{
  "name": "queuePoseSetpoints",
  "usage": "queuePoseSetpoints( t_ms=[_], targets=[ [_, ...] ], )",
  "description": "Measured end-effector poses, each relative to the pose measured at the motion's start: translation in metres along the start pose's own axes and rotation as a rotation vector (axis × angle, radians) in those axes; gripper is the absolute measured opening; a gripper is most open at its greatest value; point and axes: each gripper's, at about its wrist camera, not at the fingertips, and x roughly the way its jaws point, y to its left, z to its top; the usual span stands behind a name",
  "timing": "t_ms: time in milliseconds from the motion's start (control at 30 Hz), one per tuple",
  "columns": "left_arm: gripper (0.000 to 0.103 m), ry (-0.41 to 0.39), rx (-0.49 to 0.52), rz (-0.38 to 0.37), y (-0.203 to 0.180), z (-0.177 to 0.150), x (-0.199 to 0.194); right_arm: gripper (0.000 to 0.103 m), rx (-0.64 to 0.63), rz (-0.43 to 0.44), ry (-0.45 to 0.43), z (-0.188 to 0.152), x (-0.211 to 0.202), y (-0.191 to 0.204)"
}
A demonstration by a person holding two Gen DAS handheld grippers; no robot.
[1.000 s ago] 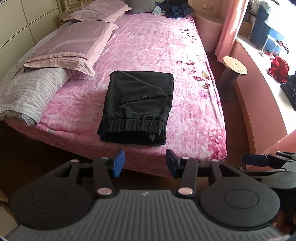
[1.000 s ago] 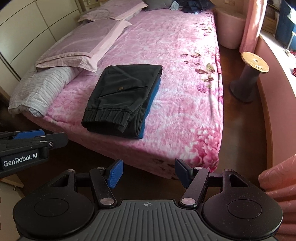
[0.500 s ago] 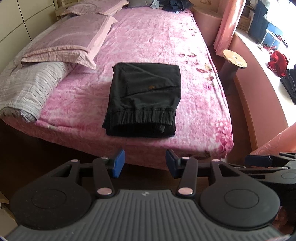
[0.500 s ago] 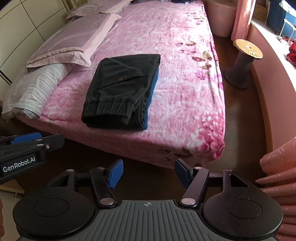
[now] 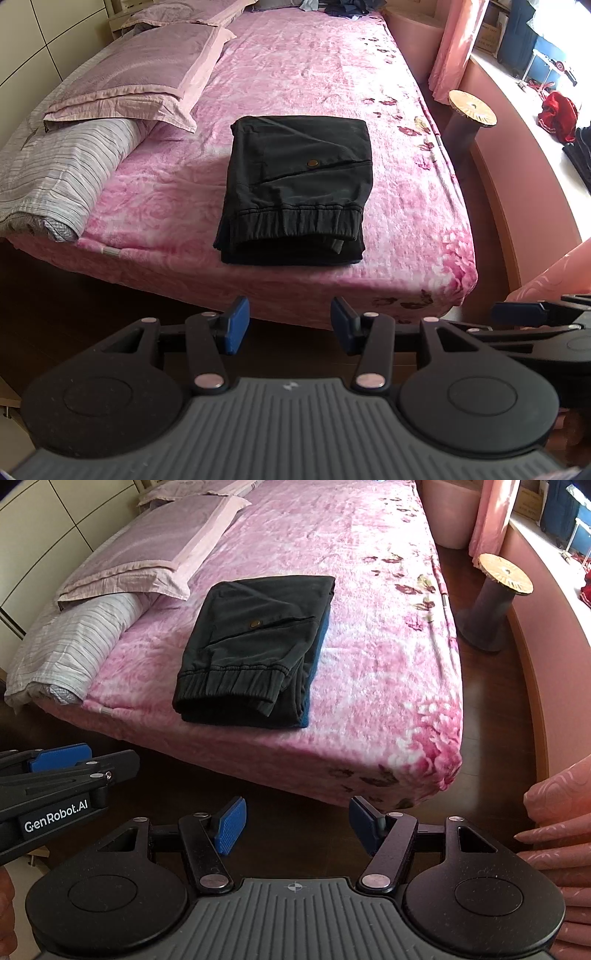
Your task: Fold clothes
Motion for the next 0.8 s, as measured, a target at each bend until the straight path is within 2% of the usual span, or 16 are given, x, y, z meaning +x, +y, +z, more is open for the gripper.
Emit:
queuePoseSetpoints(
  t_ms=[433,800],
  targets=[
    [0.045,0.013,-0.003,-0.006,-0.003,0.007,0.011,0.065,-0.005,-0.01,0.022,0.009,0.007,0.001],
    [0.045,-0.014,-0.002,0.031,-0.001,0.019,0.018,0.065,-0.022,-0.012,0.028,0.022,0.015,0.001]
  ],
)
